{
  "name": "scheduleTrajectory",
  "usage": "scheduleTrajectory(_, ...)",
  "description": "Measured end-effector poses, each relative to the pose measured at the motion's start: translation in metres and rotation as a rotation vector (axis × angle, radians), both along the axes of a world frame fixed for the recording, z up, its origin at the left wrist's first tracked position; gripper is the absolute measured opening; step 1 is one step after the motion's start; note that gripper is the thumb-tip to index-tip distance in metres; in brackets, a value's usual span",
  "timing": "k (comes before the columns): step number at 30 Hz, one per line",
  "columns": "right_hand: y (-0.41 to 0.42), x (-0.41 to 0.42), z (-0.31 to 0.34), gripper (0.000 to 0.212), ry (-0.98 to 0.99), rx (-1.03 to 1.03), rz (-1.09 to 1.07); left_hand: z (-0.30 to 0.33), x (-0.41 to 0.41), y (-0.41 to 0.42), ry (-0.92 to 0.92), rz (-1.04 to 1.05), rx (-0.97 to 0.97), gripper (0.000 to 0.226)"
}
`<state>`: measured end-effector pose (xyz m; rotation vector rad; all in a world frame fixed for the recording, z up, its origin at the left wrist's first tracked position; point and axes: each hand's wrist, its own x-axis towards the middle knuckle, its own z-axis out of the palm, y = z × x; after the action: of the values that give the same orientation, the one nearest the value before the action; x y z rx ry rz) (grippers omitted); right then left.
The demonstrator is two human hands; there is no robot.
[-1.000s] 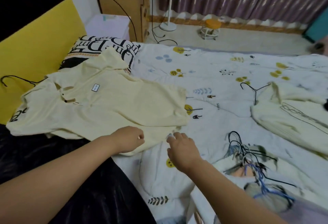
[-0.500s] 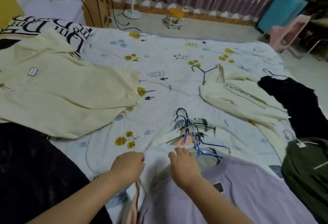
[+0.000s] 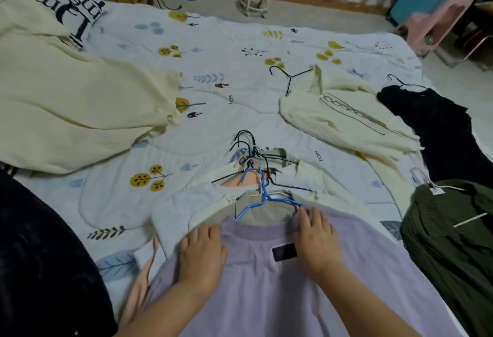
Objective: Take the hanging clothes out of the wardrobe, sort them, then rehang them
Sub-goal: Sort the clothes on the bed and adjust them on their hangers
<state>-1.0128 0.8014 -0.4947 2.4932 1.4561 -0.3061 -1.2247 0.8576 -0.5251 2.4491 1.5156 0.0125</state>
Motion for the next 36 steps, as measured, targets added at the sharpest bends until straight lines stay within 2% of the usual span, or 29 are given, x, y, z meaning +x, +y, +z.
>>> scheduleTrajectory(7, 0.006, 0.038, -0.003, 0.061, 0.052, -0.001, -0.047, 0.002, 0.009, -0.001, -0.113, 0.068, 0.046, 0.04)
scheduleTrajectory(12, -0.001, 0.047, 0.013, 0.031, -0.021, 0.143, 0.005, 0.02, -0.001, -0.017, -0.236, 0.103, 0.032, 0.028)
scheduleTrajectory(16, -0.013, 0.055, 0.046, 0.029, -0.013, 0.101, 0.091, 0.052, -0.004, -0.029, -0.285, 0.16, 0.002, 0.026)
scheduleTrajectory(19, -0.032, 0.055, 0.075, 0.03, 0.008, 0.196, 0.136, 0.086, -0.007, -0.036, -0.379, 0.27, -0.064, 0.019)
scheduleTrajectory(23, -0.062, 0.048, 0.118, 0.024, 0.06, 0.347, 0.117, 0.138, -0.013, -0.052, -0.375, 0.197, -0.047, 0.032)
scheduleTrajectory(27, -0.096, 0.03, 0.163, 0.029, 0.081, 0.501, 0.05, 0.188, -0.03, -0.073, -0.432, 0.132, -0.043, 0.02)
scheduleTrajectory(30, -0.127, 0.011, 0.198, 0.033, 0.036, 0.606, 0.048, 0.223, -0.053, -0.094, -0.463, 0.096, -0.037, 0.037)
scheduleTrajectory(32, -0.151, -0.006, 0.221, 0.036, -0.018, 0.69, 0.077, 0.244, -0.07, -0.111, -0.494, 0.058, -0.041, 0.034)
scheduleTrajectory(36, -0.198, -0.039, 0.267, 0.023, -0.083, 0.793, 0.081, 0.287, -0.102, -0.146, -0.489, -0.037, -0.029, 0.027)
